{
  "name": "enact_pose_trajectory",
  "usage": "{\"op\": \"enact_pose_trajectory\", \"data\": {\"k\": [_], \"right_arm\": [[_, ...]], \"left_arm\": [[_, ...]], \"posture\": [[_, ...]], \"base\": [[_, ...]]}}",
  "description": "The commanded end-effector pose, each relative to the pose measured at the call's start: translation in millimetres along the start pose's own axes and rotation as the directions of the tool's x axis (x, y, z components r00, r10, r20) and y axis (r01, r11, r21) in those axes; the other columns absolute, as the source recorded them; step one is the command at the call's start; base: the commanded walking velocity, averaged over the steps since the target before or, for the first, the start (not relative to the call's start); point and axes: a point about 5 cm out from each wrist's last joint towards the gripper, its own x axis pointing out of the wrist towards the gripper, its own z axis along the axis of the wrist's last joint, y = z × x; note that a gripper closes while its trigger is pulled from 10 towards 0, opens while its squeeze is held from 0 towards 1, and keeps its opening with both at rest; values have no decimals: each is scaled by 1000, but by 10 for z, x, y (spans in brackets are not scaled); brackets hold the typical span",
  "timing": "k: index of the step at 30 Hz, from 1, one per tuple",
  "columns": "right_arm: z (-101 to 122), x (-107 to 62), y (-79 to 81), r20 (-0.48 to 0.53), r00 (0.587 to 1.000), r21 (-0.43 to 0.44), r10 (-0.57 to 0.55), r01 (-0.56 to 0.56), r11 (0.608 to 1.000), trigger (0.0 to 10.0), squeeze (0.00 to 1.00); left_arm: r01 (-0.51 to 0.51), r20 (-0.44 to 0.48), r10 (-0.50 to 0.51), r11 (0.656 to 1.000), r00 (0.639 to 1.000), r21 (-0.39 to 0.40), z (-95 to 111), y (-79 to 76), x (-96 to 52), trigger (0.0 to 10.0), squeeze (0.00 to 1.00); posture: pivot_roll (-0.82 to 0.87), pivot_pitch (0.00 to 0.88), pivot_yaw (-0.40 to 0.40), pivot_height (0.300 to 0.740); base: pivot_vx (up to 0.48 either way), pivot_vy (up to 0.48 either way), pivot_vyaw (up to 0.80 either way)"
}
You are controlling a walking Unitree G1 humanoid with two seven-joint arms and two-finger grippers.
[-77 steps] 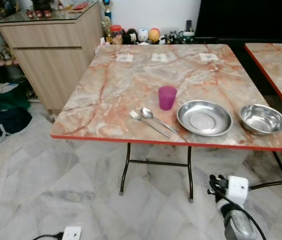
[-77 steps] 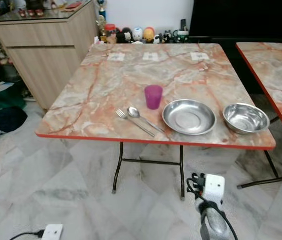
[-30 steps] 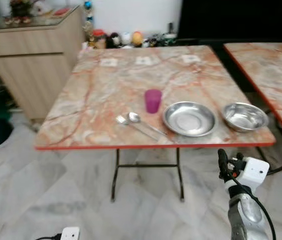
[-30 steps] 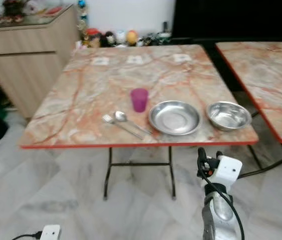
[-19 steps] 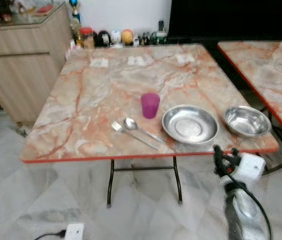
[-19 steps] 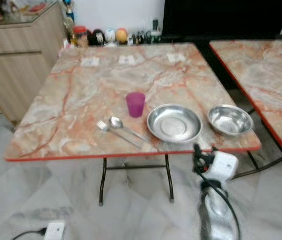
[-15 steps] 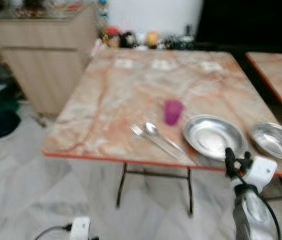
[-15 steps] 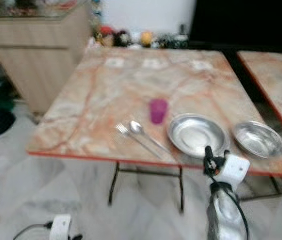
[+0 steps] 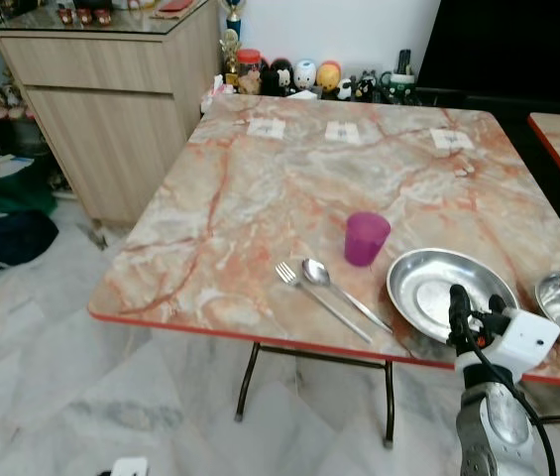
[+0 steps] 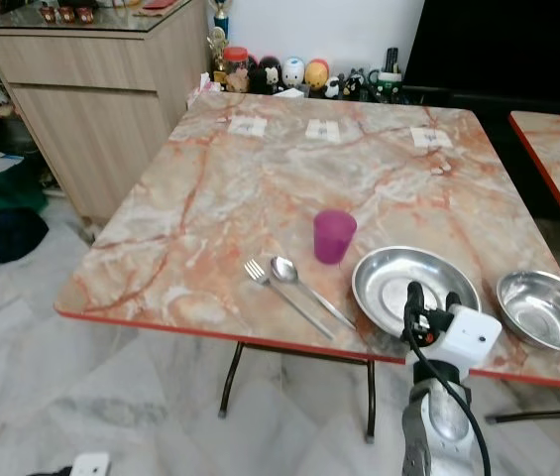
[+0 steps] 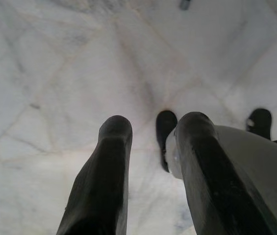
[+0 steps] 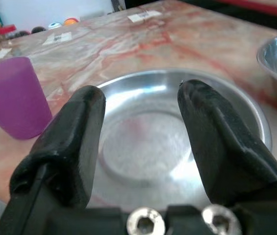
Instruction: Setting the table
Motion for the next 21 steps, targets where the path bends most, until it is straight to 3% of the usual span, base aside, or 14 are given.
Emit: {"op": "enact_pose_trajectory", "data": {"k": [1,9,12,14,21], "right_arm": [[15,-26,-68,-5,1000,-1,-26,26,1000,10000,0],[61,-11,0,-1,1000,5,-10,10,1000,10000,0],[95,8,15,19,1000,-2,-5,5,1000,10000,0],[106,64,28,7,1000,24,-11,11,1000,10000,0],[138,87,5,-3,997,119,-84,83,989,10000,0]], "left_arm": [[17,9,-17,1000,1000,-16,3,-40,4,10000,0],[27,14,-27,999,1000,-16,27,-152,25,10000,0],[40,18,-40,999,999,-12,74,-298,51,10000,0],[50,21,-50,999,999,-9,110,-395,66,10000,0],[57,27,-57,998,998,-8,163,-475,80,10000,0]], "posture": [[-113,0,-10,740],[-105,0,-12,740],[-103,0,-12,740],[-104,0,-10,740],[-94,0,-12,740]], "base": [[0,0,-738],[0,0,-741],[0,0,-594],[0,0,0],[0,0,0]]}}
